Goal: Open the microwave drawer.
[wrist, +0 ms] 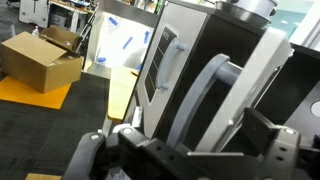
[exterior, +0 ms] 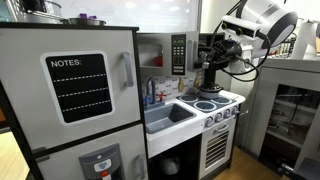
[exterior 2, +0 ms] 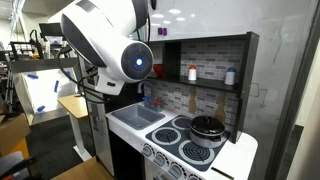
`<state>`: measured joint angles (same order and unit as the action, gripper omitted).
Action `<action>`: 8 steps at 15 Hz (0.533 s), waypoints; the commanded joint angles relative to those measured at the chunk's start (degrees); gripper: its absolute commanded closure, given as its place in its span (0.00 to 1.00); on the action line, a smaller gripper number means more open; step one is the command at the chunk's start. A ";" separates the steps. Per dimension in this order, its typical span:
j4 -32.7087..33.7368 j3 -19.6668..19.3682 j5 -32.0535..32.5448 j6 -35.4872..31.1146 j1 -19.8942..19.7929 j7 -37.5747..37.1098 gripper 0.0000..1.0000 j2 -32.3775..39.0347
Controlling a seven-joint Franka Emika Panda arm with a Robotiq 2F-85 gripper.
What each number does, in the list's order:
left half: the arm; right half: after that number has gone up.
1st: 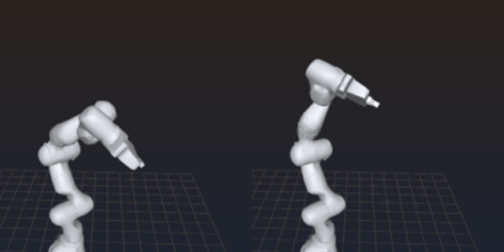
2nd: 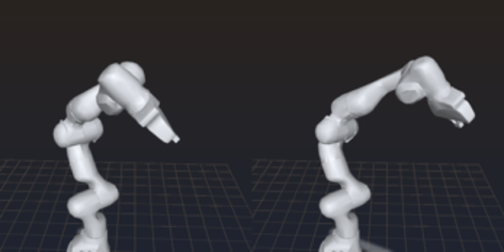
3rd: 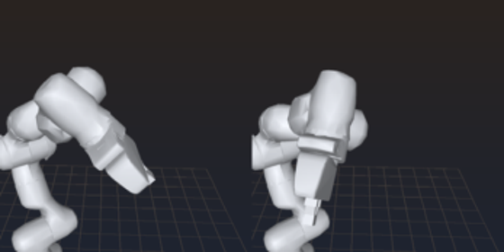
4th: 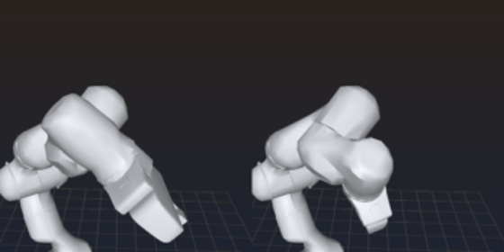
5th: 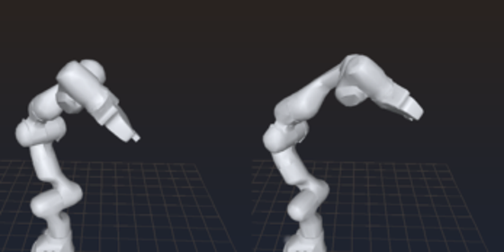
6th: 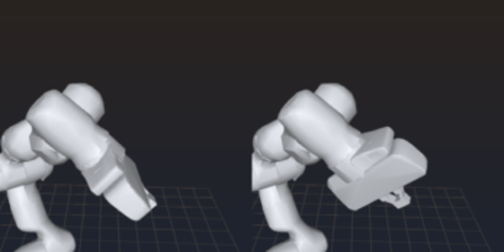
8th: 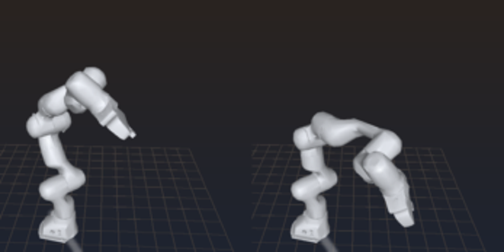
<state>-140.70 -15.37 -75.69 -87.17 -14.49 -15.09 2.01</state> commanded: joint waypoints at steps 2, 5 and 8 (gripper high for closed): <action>-2.45 1.02 0.27 -1.79 0.93 1.10 0.00 -2.14; -3.78 1.38 0.43 -2.25 1.38 1.16 0.00 -2.92; -5.27 1.57 0.25 -2.69 1.59 0.80 0.00 -3.99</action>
<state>-144.04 -14.29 -75.69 -87.81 -12.99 -14.07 0.55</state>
